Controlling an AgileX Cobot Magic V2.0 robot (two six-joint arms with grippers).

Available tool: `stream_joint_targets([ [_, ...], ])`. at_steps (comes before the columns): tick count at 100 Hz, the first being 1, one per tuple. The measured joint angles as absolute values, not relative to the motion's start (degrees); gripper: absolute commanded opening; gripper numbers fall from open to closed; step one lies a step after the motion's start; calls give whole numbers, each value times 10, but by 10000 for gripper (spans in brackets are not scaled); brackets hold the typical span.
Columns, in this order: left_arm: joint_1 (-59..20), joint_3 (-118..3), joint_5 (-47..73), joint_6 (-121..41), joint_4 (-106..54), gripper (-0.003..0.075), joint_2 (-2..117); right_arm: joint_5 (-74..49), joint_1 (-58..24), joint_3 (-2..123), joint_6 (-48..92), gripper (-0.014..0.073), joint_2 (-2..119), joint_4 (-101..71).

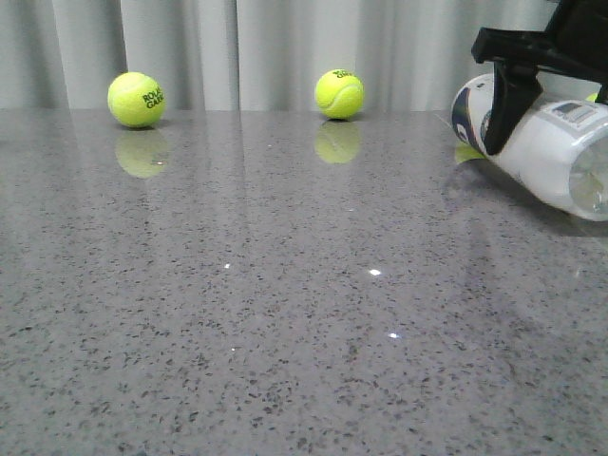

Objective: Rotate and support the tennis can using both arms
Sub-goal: 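Grasp the Wilson can around its middle with the right gripper, then lift and carry the can toward the table center, lower it down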

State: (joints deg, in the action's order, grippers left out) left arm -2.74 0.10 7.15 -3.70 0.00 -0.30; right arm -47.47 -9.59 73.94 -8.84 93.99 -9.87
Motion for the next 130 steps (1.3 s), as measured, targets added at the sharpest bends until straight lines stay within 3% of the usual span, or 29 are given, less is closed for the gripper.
stream_joint_targets([
  [31, -27, 1, 72, -37, 0, -19, -3, -521, -187, 857, 132, 326, 940, -99],
  [78, -27, 1, 72, -37, 0, -19, -3, -523, -335, 868, 564, 326, 1010, -99],
  [111, -27, 1, 72, -37, 0, -19, -3, -518, -344, 868, 609, 334, 1045, -100],
  [118, -27, 1, 72, -37, 0, -19, -3, -518, -344, 868, 609, 387, 1045, -100],
  [130, -27, 1, 72, -37, 0, -19, -3, -520, -344, 868, 609, 617, 1045, -100],
])
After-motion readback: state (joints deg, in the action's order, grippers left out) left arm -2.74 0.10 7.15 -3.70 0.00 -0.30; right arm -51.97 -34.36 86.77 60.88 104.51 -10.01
